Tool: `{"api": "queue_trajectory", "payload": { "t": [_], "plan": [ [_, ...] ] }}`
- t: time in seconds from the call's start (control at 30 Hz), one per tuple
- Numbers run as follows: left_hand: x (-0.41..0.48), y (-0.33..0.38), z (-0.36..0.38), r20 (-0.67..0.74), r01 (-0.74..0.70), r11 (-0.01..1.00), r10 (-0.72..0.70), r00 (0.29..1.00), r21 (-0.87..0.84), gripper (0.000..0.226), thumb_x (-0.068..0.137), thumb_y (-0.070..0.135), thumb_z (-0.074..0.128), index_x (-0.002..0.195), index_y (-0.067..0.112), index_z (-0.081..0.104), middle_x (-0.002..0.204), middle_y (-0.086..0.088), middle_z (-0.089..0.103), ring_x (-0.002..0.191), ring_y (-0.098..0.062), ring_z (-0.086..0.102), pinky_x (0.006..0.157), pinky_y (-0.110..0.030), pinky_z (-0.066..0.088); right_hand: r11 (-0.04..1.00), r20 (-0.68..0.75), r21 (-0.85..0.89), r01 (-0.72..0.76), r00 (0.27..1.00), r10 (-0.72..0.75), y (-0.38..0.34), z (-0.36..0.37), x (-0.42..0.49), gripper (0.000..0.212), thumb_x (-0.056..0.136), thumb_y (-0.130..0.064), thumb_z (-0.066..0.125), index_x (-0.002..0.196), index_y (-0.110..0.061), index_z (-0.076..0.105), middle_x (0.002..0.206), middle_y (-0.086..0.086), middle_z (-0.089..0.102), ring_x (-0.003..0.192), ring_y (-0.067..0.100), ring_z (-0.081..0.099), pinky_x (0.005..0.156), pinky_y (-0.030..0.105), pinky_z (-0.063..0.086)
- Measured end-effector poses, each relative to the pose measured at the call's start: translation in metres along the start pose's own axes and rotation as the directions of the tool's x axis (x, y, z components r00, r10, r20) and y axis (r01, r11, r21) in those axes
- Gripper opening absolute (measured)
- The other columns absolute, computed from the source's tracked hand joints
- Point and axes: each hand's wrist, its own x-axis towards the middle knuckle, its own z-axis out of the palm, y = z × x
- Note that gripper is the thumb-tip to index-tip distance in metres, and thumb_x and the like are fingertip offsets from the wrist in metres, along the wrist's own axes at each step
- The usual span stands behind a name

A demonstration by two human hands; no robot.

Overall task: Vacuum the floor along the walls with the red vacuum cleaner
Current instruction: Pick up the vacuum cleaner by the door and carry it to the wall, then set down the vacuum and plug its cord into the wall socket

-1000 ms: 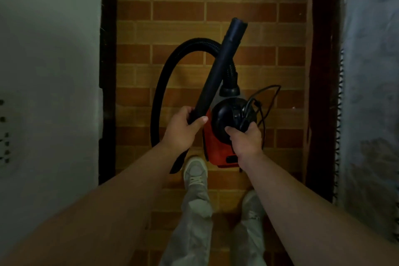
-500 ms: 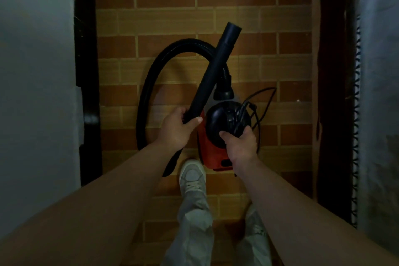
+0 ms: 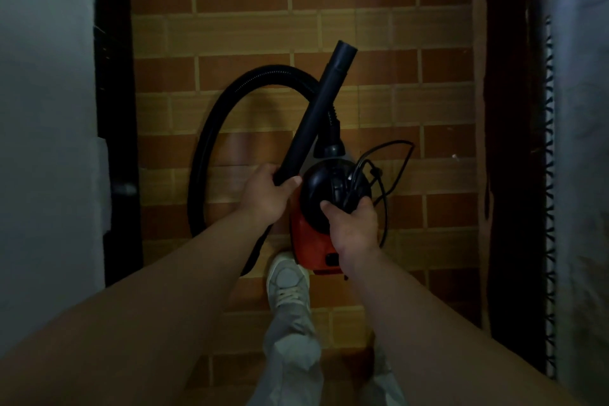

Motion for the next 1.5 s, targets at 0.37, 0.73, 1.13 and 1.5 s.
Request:
{"api": "queue_trajectory", "payload": {
  "t": [0.37, 0.73, 1.13, 1.5],
  "plan": [
    [0.009, -0.004, 0.002, 0.038, -0.003, 0.996, -0.001, 0.999, 0.09, 0.046, 0.096, 0.032, 0.068, 0.137, 0.016, 0.054, 0.121, 0.001, 0.064, 0.11, -0.018, 0.061, 0.097, -0.039, 0.053, 0.999, 0.019, 0.031, -0.025, 1.0, 0.024, -0.001, 0.001, -0.001, 0.05, 0.091, -0.015, 0.074, 0.136, -0.012, 0.052, 0.124, 0.004, 0.062, 0.11, 0.021, 0.06, 0.085, 0.026, 0.051],
    [0.022, -0.006, 0.0, 0.122, -0.004, 0.979, -0.021, 0.992, 0.203, 0.033, 0.1, 0.022, 0.06, 0.132, 0.015, 0.057, 0.113, 0.0, 0.065, 0.107, -0.017, 0.062, 0.085, -0.03, 0.048, 0.994, 0.043, 0.105, 0.009, 0.999, -0.014, 0.005, -0.002, 0.003, 0.048, 0.09, -0.015, 0.077, 0.131, -0.014, 0.054, 0.111, -0.005, 0.061, 0.095, 0.012, 0.06, 0.061, 0.009, 0.048],
    [0.032, -0.001, -0.008, 0.083, 0.07, 0.941, -0.103, 0.991, 0.33, 0.037, 0.101, 0.027, 0.059, 0.135, 0.014, 0.051, 0.105, -0.002, 0.059, 0.091, -0.018, 0.059, 0.086, -0.037, 0.055, 0.995, 0.037, 0.097, 0.021, 0.999, -0.025, 0.008, -0.005, 0.005, 0.067, 0.083, -0.033, 0.083, 0.139, -0.015, 0.052, 0.126, 0.001, 0.064, 0.117, 0.024, 0.062, 0.104, 0.045, 0.051],
    [0.027, 0.008, -0.01, 0.055, 0.007, 0.93, -0.029, 0.998, 0.368, 0.034, 0.1, 0.026, 0.06, 0.131, 0.015, 0.052, 0.112, -0.005, 0.062, 0.094, -0.019, 0.06, 0.08, -0.034, 0.054, 0.997, 0.063, 0.072, -0.01, 0.998, 0.006, 0.008, -0.009, 0.01, 0.077, 0.075, -0.034, 0.088, 0.14, -0.014, 0.051, 0.128, 0.003, 0.065, 0.119, 0.023, 0.062, 0.104, 0.045, 0.051]
  ]
}}
